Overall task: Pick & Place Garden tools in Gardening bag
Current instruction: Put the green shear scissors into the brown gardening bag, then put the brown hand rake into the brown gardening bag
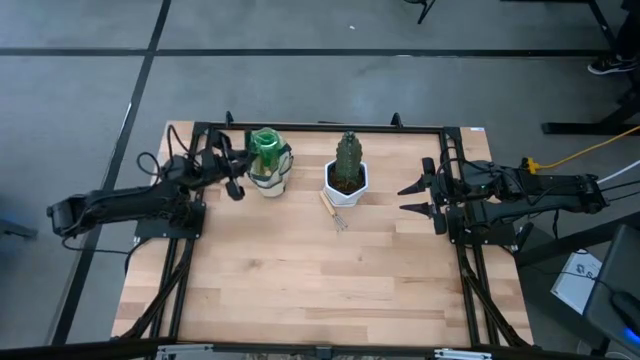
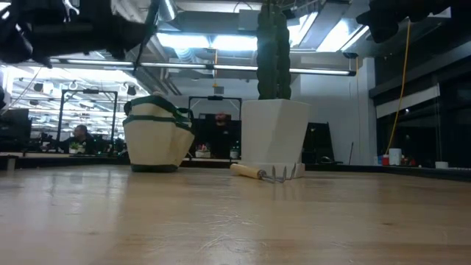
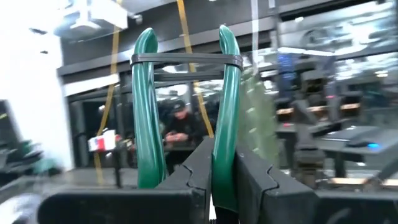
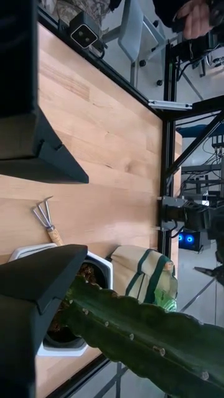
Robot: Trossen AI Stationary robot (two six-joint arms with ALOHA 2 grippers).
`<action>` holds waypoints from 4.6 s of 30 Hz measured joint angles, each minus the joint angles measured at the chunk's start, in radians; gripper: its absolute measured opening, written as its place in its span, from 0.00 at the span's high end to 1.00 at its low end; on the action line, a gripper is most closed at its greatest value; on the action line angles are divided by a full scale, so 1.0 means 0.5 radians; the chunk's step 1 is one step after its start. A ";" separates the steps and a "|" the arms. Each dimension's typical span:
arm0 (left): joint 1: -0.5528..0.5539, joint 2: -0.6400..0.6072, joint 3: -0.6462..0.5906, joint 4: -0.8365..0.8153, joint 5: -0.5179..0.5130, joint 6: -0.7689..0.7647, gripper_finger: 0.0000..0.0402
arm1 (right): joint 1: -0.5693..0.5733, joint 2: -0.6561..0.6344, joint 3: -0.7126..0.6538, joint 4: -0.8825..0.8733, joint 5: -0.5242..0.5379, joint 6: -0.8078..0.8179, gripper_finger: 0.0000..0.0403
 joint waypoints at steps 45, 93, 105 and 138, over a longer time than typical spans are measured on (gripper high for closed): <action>0.125 1.245 0.056 0.707 -0.428 -0.556 0.89 | 0.000 0.000 0.000 0.000 0.000 0.000 0.57; 0.125 0.957 0.015 0.180 0.220 -0.916 0.51 | 0.000 0.000 0.000 0.000 0.000 0.000 0.57; 0.125 0.778 0.015 0.018 0.442 -1.052 0.51 | 0.000 0.000 0.000 0.000 0.000 0.000 0.57; 0.045 0.725 0.637 -1.229 0.904 -0.638 0.51 | 0.000 0.000 0.000 0.000 0.000 -0.001 0.57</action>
